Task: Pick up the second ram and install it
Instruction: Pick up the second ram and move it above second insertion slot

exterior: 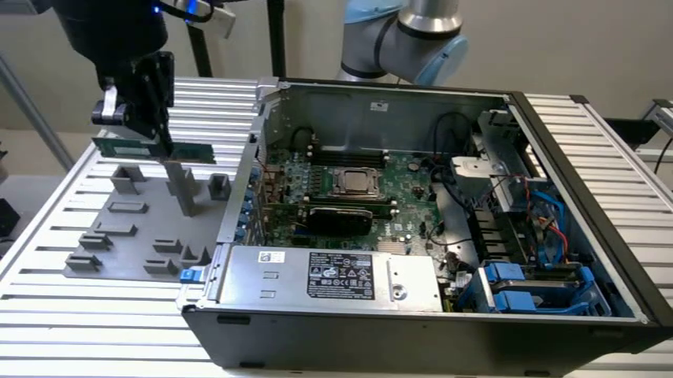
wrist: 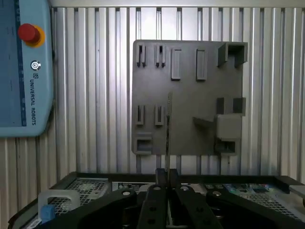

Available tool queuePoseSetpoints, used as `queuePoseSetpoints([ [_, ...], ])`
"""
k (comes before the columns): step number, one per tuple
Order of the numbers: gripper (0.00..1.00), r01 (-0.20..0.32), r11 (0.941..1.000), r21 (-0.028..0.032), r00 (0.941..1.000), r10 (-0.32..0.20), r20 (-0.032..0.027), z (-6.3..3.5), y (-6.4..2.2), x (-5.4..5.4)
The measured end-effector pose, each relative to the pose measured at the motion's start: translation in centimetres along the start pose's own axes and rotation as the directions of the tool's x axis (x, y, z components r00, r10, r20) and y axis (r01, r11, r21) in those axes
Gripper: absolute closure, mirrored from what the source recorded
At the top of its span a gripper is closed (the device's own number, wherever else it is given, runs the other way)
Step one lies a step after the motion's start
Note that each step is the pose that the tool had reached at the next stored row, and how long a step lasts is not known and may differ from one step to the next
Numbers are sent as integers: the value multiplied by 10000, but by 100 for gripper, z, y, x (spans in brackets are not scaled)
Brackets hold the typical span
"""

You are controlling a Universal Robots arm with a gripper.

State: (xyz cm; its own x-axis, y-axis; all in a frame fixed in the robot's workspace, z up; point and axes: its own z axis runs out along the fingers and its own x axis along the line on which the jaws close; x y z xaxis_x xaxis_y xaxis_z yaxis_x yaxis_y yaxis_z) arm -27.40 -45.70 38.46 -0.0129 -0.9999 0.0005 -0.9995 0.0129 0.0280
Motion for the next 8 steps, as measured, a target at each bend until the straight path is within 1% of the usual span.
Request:
queuePoseSetpoints([
  [4,86,0,10000,0,10000,0,1,-171,-173,-2],
  [6,86,0,10000,1,10000,0,3,-225,-266,-4],
  [8,86,2,10000,-1,10000,-2,11,-253,-356,-5],
])
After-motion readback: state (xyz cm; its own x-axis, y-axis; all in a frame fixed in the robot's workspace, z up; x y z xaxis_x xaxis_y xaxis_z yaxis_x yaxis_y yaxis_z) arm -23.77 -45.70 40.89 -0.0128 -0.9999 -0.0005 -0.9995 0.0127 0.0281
